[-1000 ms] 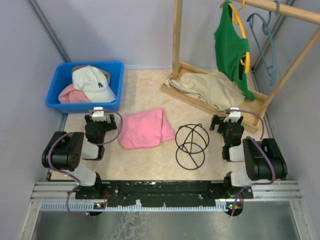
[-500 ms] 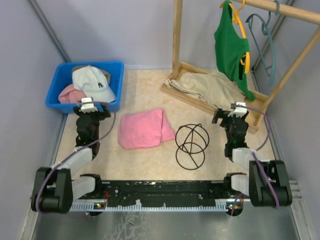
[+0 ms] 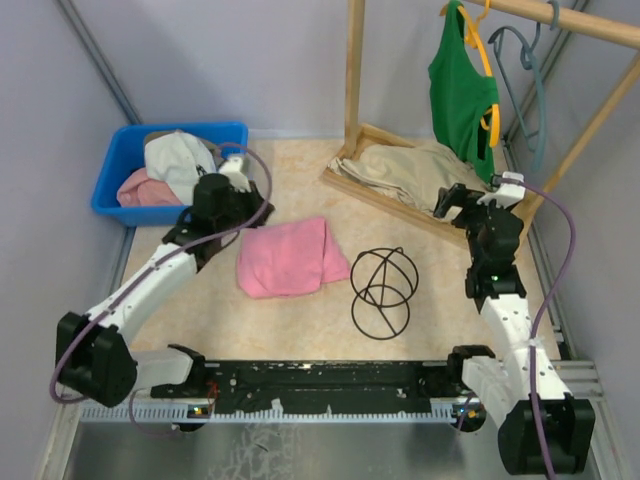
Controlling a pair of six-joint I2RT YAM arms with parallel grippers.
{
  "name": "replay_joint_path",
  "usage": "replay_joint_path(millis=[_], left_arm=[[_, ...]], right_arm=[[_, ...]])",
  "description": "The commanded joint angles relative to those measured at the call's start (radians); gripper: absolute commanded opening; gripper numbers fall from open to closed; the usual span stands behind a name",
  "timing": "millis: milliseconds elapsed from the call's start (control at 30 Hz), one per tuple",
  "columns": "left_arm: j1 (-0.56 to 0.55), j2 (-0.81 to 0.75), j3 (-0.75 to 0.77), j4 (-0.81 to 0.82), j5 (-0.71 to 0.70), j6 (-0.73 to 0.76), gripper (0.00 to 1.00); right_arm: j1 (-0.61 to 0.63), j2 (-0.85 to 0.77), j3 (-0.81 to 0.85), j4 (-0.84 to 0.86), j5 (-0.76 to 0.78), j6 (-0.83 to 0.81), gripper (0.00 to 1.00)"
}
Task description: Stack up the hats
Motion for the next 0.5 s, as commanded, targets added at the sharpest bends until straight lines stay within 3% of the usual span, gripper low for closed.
replay_joint_path(millis=[0,67,267,467], left_arm=[[-0.130,0.106,-0.002,-0.147,0.056,-0.099,0.14],[-0.175,0.170,-0.007,-0.086,0.036,-0.128,0.00],[-0.255,0.441,0.073,-0.037,0.004,-0.165,0.00],[-0.256,0.523,0.026,0.033,-0.129,-0.224,0.00]], right_arm=[[-0.001,-0.022,0.048,-0.128,-0.029,0.013,0.99],[-0.001,-0.044,0.024,-0.105,-0.045,0.028,0.99],[-0.001,-0.074,0.003,-0.109,-0.055,0.033,0.99],[-0.001,-0.091,-0.020,-0.092,-0.089,0.044,0.99]])
